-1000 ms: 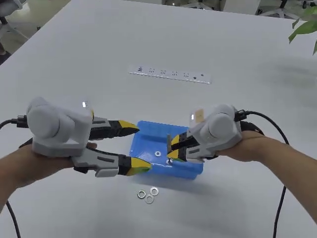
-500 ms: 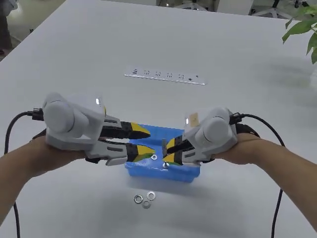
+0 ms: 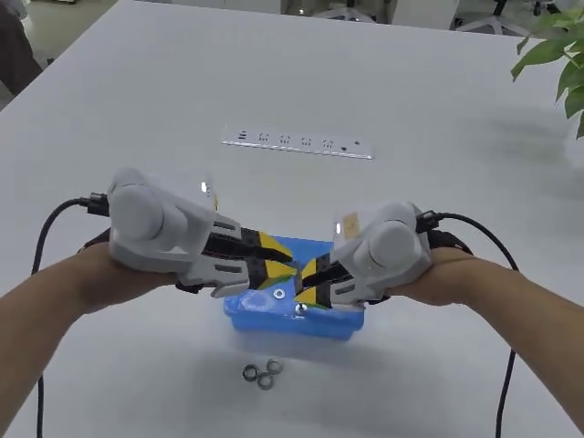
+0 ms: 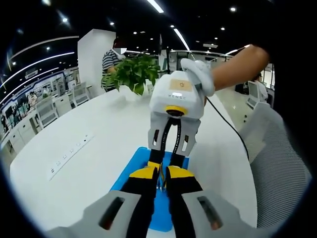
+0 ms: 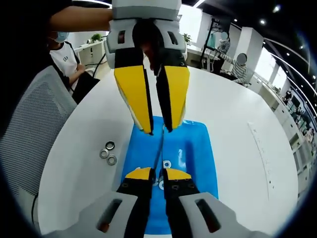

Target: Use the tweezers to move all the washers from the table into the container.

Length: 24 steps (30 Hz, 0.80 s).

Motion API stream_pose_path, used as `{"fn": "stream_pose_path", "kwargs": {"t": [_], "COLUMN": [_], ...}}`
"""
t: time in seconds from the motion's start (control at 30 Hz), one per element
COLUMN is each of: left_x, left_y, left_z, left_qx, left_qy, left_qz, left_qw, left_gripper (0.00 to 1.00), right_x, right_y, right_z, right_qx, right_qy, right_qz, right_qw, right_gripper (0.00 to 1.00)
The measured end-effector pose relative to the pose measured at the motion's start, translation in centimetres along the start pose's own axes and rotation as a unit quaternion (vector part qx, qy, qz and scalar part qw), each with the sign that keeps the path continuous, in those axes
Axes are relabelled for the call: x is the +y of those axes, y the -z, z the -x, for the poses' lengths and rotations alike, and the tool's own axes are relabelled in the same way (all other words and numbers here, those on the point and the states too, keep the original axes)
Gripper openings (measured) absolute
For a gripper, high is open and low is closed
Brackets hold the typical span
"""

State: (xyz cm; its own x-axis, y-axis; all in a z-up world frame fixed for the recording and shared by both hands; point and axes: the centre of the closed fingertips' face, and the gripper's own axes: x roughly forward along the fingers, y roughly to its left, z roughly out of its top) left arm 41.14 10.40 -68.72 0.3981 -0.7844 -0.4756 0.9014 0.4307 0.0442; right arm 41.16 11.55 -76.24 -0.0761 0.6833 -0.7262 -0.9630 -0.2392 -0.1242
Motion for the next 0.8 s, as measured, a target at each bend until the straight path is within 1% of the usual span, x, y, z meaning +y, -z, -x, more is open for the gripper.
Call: {"fn": "stream_pose_path", "kwargs": {"t": [0.17,0.27,0.5,0.67,0.8], "left_x": [0.14,0.2,-0.23,-0.19,-0.37], "left_y": [0.34,0.32,-0.05,-0.11,-0.55], "left_z": [-0.36,-0.52,-0.82,-0.81,-0.78], "left_qx": [0.007,0.009,0.01,0.011,0.01], "left_qy": [0.007,0.009,0.017,0.015,0.012], "left_qz": [-0.006,-0.01,-0.025,-0.033,-0.034], "left_qw": [0.9999,0.9999,0.9995,0.9993,0.9993], "left_gripper": [0.09,0.07,0.06,0.05,0.05], "right_x": [0.0,0.01,0.01,-0.04,-0.13], "right_y": [0.02,0.05,0.14,0.08,-0.03], "right_z": [0.03,0.05,0.14,0.2,0.33], "right_qx": [-0.001,-0.001,0.001,0.001,0.0], "right_qy": [0.0,0.0,0.001,0.005,0.007], "right_qz": [0.002,0.006,0.013,0.013,0.012], "right_qw": [1.0,1.0,0.9999,0.9999,0.9999], "right_gripper": [0.1,0.1,0.1,0.11,0.11]}}
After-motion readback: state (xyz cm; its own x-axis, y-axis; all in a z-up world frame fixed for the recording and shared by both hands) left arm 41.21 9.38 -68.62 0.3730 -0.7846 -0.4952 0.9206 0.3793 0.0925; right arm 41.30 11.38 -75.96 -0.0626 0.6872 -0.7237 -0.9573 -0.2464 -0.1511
